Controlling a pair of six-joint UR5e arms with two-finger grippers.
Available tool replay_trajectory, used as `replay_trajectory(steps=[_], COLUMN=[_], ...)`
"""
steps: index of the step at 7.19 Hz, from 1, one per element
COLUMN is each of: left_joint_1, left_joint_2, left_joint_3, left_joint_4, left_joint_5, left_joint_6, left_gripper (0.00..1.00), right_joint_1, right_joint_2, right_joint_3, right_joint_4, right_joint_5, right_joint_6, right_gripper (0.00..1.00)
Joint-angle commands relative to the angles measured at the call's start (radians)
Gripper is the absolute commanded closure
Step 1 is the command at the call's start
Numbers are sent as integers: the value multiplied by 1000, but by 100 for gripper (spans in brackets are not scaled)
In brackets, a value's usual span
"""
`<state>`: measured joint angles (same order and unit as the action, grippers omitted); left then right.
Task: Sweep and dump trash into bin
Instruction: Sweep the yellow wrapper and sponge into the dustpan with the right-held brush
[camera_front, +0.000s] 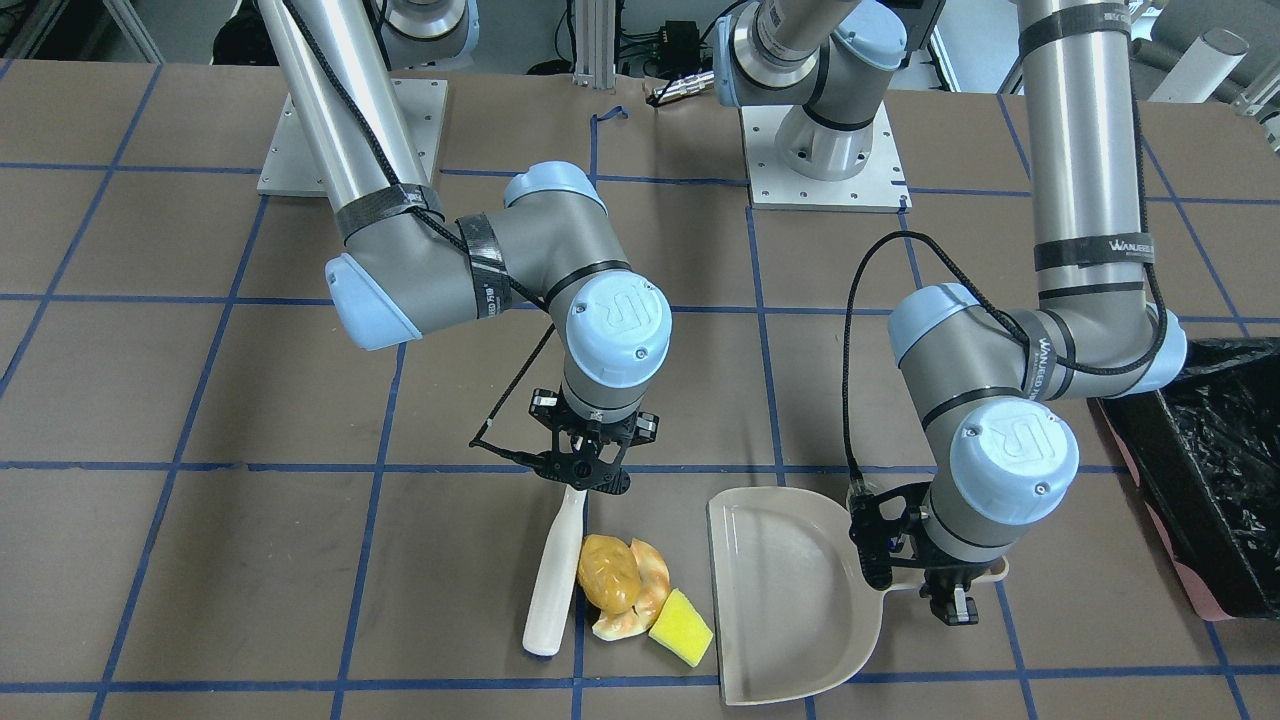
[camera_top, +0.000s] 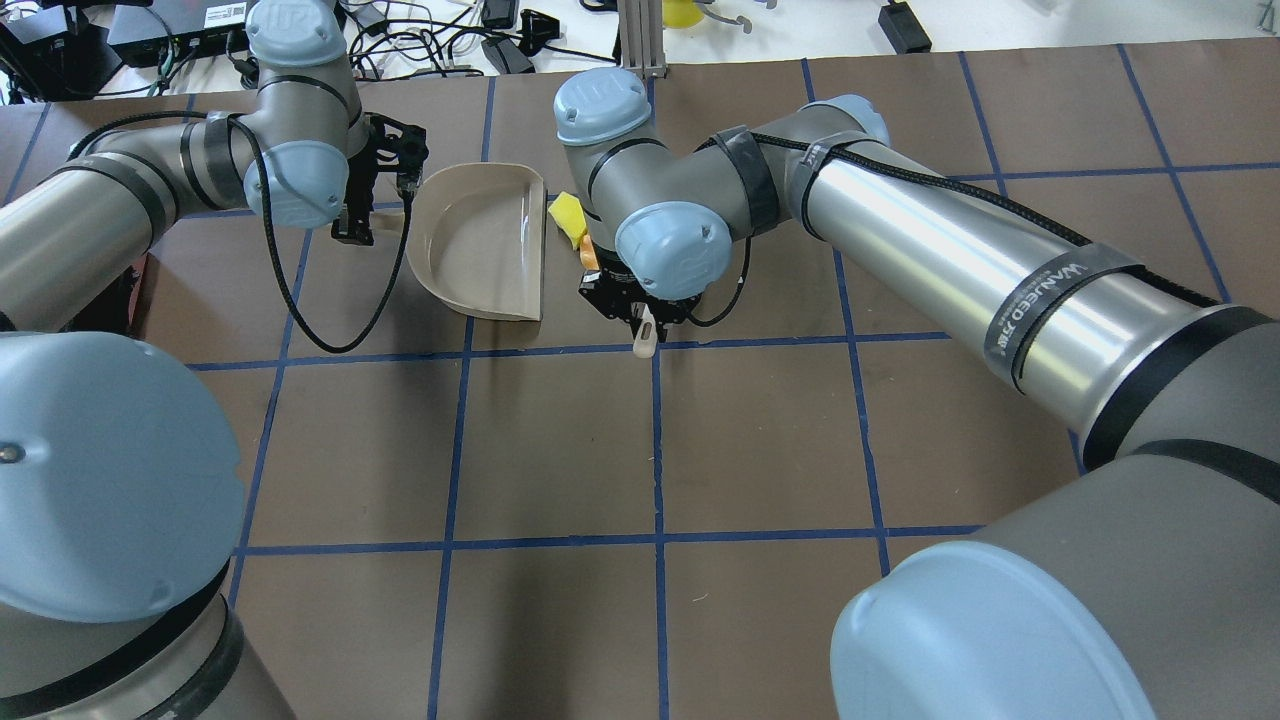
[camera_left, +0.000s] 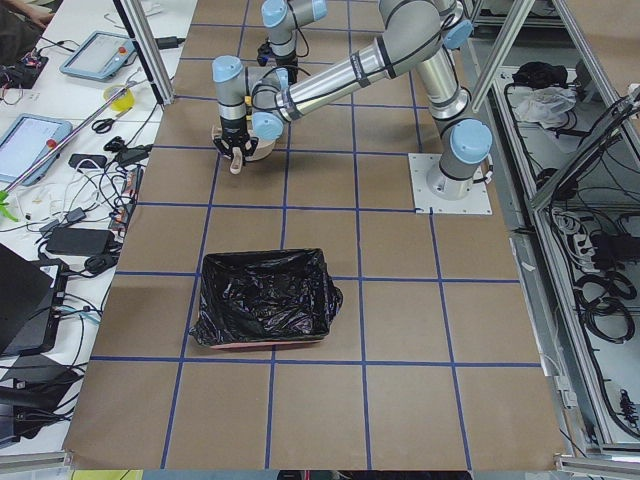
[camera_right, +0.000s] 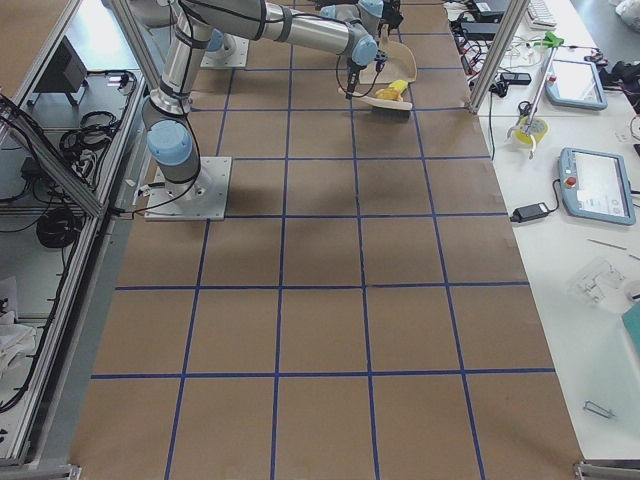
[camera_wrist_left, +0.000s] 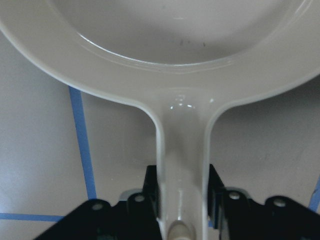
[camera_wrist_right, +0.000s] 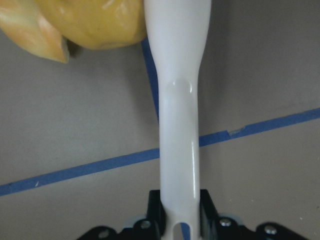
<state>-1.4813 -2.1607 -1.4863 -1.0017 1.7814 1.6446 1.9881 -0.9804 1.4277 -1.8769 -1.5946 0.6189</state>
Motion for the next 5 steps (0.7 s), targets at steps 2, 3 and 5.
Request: replay_trajectory(steps=[2, 3, 5], left_joint_1=[-1, -1, -1], left_joint_2=[-2, -2, -4], left_joint_3=[0, 0, 0], left_joint_4=[0, 0, 0], left_joint_5=[3, 3, 3], left_joint_6=[1, 0, 0], left_gripper=[88, 88, 87], right_joint_1=[34, 56, 77], right_joint_2=[28, 35, 51], right_joint_3=[-7, -7, -9], right_joint_4=[-70, -74, -99], right_joint_5=[8, 11, 25], right_joint_6=[1, -1, -19], right_gripper=[100, 100, 100])
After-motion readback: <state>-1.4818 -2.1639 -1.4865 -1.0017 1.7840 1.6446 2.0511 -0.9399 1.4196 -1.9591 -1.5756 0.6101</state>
